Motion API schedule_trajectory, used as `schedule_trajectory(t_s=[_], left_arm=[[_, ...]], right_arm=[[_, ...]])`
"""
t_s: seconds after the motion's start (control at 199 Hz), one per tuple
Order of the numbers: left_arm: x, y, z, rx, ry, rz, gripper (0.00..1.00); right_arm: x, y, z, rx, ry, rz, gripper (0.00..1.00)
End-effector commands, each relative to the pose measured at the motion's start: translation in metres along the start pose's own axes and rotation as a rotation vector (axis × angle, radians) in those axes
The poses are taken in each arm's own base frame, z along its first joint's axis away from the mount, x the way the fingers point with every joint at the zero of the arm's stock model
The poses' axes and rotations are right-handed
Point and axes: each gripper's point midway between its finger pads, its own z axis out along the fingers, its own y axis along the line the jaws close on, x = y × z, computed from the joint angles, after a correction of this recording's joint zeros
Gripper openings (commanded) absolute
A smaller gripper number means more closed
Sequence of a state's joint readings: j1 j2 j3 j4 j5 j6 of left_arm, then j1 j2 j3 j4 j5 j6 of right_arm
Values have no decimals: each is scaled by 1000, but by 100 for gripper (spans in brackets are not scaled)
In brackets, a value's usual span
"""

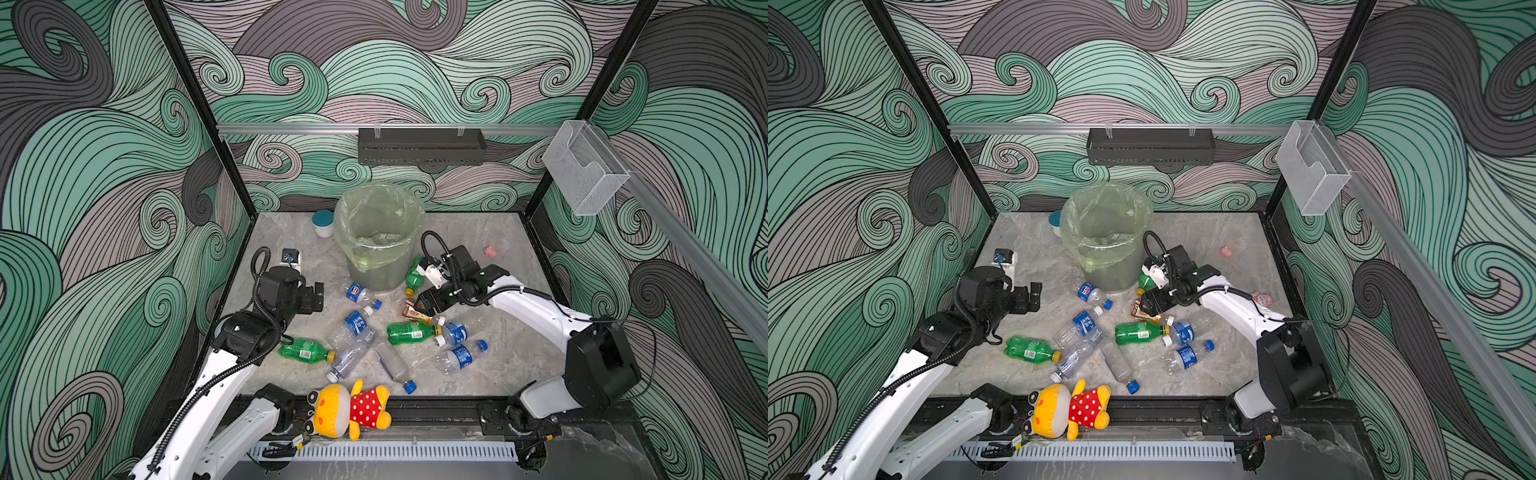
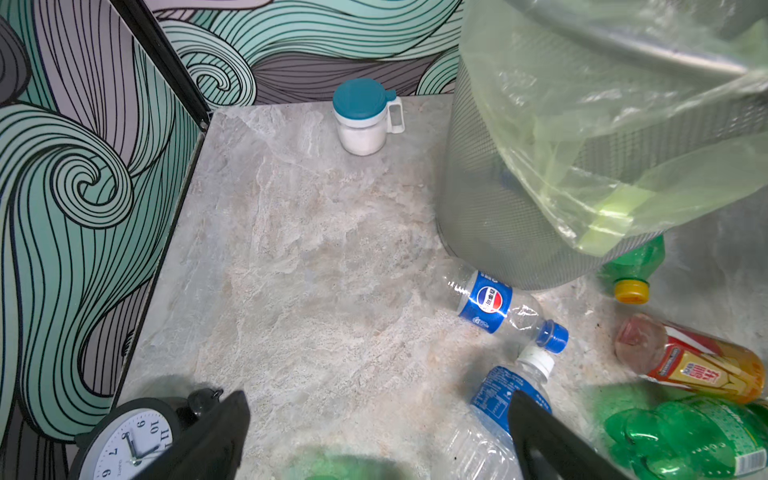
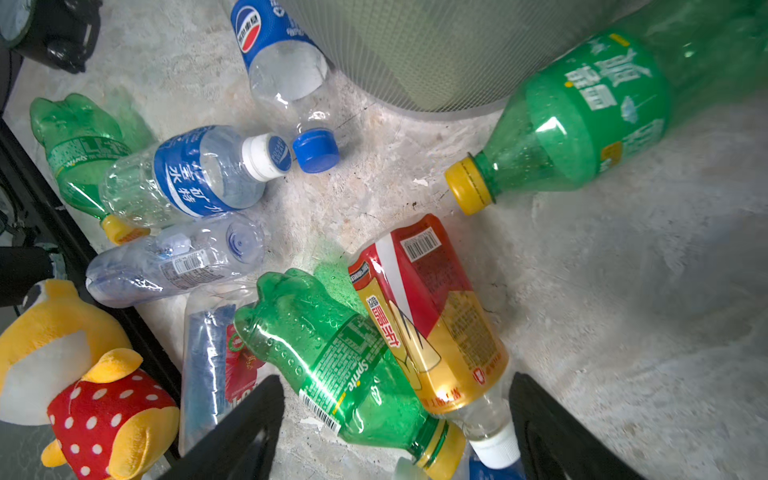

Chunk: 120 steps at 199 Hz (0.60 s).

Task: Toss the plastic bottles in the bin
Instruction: 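Grasp the red-and-yellow juice bottle with the right gripper while left arm retracts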

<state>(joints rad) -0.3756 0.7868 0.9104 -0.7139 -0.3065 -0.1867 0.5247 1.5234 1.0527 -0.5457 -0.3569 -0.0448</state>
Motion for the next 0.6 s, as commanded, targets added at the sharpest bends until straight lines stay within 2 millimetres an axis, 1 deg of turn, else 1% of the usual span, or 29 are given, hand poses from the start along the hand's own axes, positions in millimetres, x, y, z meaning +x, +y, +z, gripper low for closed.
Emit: schedule_trajectory(t_s=[0.0,0.09,0.206,0.391,0.527,0.597], left_arm=[[7,8,-1,-34,6,4,99],[11,8,1,-35,11,6,99],[17,9,5,-39,27,13,99],[23,9,9,-43,46,20,99],[23,8,10,-41,45,27,99],[23,8,10,-39,44,31,99]], right_arm=[[-12,-1,8,4,-31,-62,86],[-6,-9,22,22,2,-55,87],[-2,-12,37,6,37,-48,87],[-2,-15,51,12,59,-44,87],[7,-23,62,53,112,-36,80],[12,-26,67,72,134,-35,79]])
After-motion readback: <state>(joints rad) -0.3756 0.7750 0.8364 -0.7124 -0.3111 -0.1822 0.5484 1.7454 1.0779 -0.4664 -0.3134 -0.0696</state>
